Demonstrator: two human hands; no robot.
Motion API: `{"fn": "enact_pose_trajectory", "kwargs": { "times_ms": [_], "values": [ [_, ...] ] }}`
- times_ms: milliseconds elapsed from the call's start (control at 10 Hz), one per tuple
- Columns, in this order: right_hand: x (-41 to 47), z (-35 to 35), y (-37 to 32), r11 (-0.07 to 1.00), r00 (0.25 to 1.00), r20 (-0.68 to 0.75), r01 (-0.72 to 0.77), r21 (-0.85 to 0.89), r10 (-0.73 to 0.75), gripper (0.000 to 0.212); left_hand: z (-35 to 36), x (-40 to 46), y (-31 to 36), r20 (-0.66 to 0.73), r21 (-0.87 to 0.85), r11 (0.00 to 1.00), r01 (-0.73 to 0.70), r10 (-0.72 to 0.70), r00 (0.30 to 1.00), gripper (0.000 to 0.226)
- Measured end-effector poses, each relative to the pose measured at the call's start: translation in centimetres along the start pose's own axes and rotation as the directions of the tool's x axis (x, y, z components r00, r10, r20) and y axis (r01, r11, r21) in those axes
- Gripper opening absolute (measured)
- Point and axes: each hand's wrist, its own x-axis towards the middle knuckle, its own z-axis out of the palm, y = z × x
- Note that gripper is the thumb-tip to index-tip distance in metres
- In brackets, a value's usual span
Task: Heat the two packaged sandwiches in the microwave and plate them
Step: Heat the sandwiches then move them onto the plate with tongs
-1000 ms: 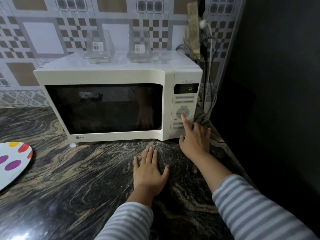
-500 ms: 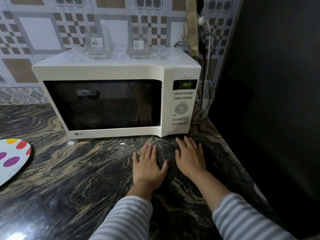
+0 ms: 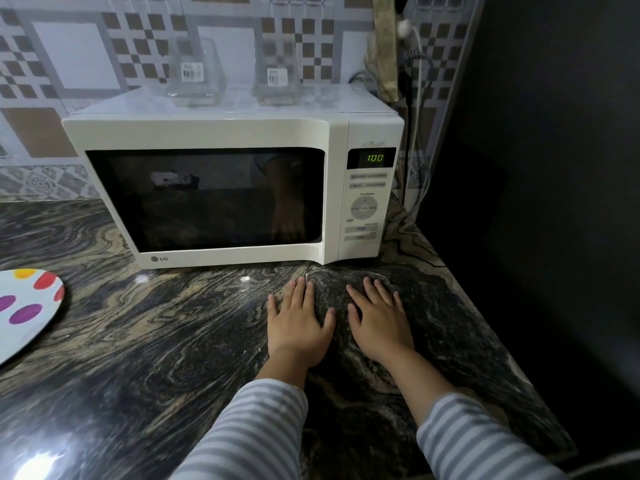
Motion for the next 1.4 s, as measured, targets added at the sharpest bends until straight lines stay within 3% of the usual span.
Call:
{"fn": "enact_pose_trajectory", "kwargs": {
  "times_ms": [1200, 1400],
  "values": [
    [0.4, -0.3, -0.2, 0.999, 1.000, 0.005, -0.029, 0.042, 0.029, 0.052, -0.1, 0.0, 0.0, 0.015, 0.011, 1.000, 0.003, -0.004, 1.000, 0.074],
    [2.3, -2.2, 0.2, 0.995, 0.986, -0.145, -0.079, 0.058, 0.086, 0.060, 0.0, 0.1, -0.1, 0.012, 0.013, 1.000, -0.004, 0.004, 1.000, 0.074]
  ]
}}
